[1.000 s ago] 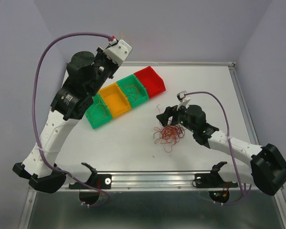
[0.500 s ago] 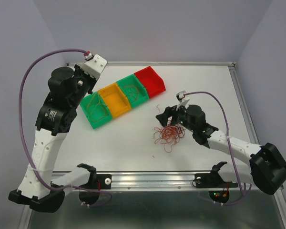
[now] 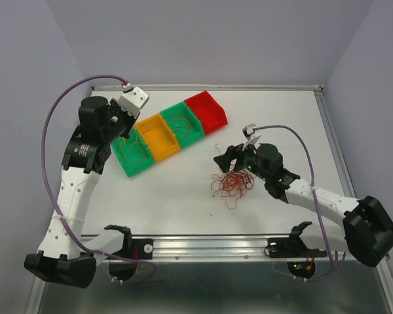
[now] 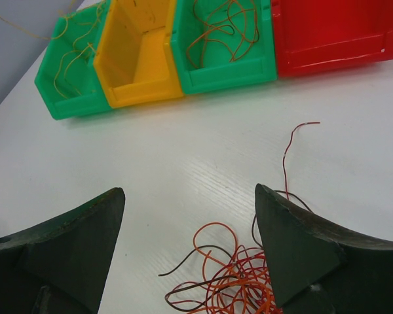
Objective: Untangle the cables
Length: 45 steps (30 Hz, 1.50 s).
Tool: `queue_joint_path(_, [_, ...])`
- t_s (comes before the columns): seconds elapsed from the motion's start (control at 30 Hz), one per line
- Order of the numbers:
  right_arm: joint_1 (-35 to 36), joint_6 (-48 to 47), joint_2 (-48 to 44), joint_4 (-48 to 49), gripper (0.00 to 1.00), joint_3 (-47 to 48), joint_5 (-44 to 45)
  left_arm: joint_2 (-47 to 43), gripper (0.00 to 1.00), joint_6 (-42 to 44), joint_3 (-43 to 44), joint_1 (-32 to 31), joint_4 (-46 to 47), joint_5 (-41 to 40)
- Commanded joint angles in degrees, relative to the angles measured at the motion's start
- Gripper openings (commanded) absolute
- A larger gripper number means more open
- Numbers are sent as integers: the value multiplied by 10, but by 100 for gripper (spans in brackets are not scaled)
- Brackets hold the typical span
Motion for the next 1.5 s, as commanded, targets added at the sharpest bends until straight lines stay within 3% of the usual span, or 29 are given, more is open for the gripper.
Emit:
queue_joint_path(0.0, [4, -1, -12, 32, 86, -8, -6, -20, 0, -9, -38, 10, 27, 40])
queue_joint_path(0.33, [4, -1, -13, 36, 86, -16, -7, 3, 0, -2, -104, 60, 35, 103])
queue_joint_path(0.57, [4, 0, -9, 40, 86, -17, -7, 32, 0, 8, -117, 104, 45, 152])
queue_joint_path(0.83, [4, 2, -11, 43, 86, -22, -9, 78, 0, 46, -122, 195, 14, 215])
queue_joint_path(1.0, [5, 4, -13, 43, 86, -23, -9, 88, 0, 65, -129, 206, -6, 221])
queue_joint_path(1.27, [4, 9, -12, 53, 86, -28, -16, 195, 0, 71, -130, 215, 8, 216])
queue_joint_path(1.47, [5, 10, -19, 53, 86, -32, -12, 285, 0, 54, -79, 240, -6, 214])
